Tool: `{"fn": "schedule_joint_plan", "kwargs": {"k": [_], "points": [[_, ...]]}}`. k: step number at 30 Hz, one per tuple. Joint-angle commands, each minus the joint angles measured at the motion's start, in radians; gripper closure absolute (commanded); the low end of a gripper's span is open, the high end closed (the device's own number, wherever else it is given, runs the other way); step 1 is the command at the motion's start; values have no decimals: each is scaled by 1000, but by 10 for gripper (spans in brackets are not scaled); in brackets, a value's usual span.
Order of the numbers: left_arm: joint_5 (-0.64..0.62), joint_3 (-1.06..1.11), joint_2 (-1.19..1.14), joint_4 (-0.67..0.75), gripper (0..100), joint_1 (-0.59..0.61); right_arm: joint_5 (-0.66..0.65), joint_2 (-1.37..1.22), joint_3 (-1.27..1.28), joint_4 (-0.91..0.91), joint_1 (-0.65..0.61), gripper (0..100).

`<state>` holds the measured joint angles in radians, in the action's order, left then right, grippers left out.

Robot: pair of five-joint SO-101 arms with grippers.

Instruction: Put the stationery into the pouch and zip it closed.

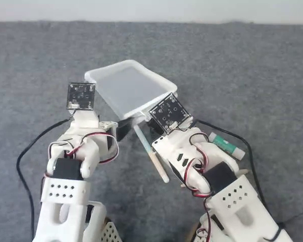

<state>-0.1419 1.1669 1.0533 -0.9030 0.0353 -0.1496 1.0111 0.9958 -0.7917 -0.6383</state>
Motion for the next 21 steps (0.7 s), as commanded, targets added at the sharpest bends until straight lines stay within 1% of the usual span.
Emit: {"fn": "schedule_joint_plan", "kwargs": {"k": [1,9,14,16,18,21], "points": [[-11,-13,35,31,781,15,9,33,-15,15,8,992],[-15,-16,35,31,881,15,9,31,23,22,5,992],[-15,-25,35,31,994,15,9,31,32,18,-1,991],[-17,-25,35,31,990,14,9,31,35,15,-38,987],[-17,-25,35,31,991,14,9,31,54,15,-93,953],[-18,-25,35,31,991,14,9,30,92,25,-166,835]]}}
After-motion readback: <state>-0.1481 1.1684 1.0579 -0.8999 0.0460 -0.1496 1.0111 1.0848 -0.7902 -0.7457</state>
